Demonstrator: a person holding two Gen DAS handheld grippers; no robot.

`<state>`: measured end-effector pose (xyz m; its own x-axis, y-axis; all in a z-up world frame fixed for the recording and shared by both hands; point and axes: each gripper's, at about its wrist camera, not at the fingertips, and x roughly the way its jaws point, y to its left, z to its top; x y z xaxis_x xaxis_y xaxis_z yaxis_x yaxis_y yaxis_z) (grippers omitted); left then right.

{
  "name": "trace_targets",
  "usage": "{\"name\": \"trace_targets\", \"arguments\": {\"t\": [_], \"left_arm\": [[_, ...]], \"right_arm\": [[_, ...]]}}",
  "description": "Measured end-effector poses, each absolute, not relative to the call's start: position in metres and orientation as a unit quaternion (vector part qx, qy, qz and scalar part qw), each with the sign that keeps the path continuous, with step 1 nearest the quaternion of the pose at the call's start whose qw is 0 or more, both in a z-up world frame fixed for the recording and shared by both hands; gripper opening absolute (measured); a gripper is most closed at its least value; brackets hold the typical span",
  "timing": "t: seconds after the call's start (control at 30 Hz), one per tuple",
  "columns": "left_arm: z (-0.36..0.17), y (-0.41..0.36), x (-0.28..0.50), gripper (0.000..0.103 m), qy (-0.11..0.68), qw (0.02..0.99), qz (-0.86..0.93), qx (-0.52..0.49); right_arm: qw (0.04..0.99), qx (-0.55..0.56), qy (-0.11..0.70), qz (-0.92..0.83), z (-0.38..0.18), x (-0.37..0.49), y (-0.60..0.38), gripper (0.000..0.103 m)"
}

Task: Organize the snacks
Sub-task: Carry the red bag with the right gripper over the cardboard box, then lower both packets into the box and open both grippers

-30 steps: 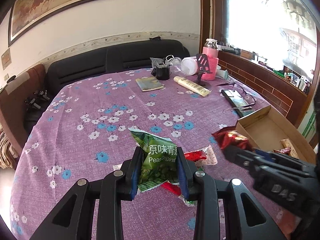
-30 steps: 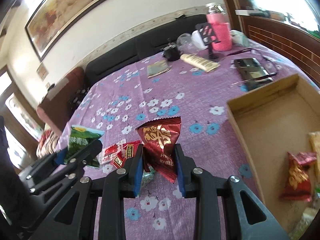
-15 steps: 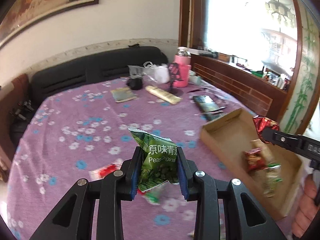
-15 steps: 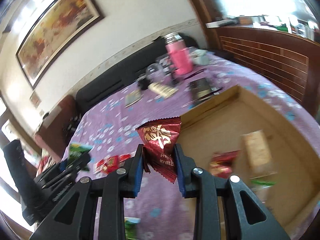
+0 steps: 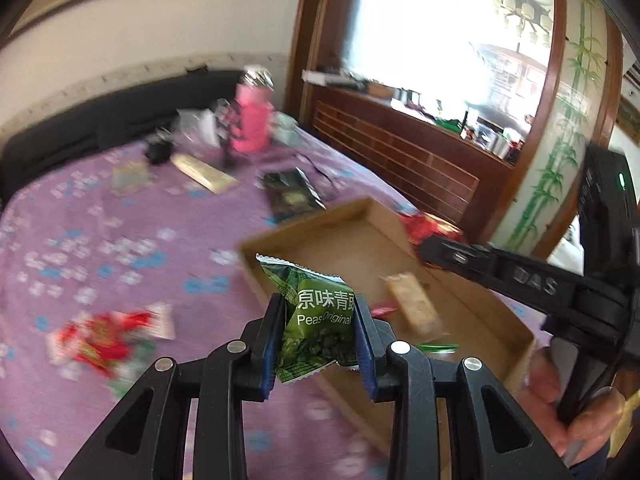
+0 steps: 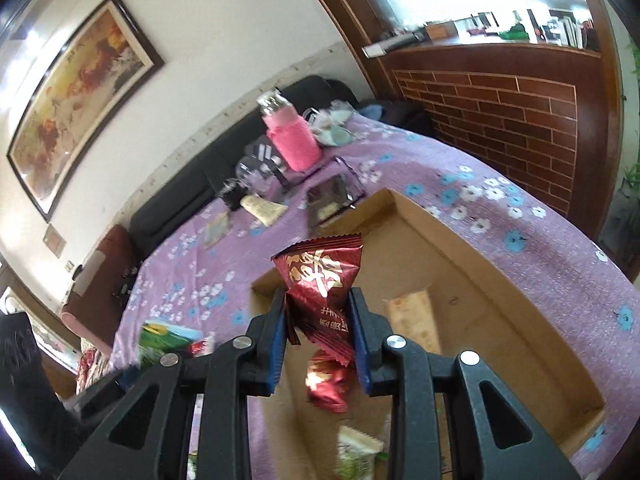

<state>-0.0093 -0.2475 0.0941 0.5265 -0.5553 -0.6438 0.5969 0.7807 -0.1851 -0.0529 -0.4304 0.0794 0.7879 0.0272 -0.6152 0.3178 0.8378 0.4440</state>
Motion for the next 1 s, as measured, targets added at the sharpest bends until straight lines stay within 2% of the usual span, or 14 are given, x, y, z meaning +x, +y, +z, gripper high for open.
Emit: {"name": "trace_targets", "arguments": {"t": [0.2, 0.43, 1.0], "left_arm": [[0.067, -0.291, -0.008, 0.033, 0.382, 0.859, -0.338, 0.048], [0.052, -0.284, 0.001, 0.033, 0.397, 0.843, -0.362, 0.022], [0.05, -0.285, -0.009, 0.033, 0.392, 0.841, -0.371, 0.038]], "right_arm": [[0.896, 0.252, 0.352, -0.103, 0.07, -0.035, -0.439, 0.028], [0.885, 0.246, 0.379, -0.11, 0.053, -0.02, -0.442, 0.028], [0.879, 0.232, 0.403, -0.109, 0.032, -0.004, -0.433, 0.028]]}}
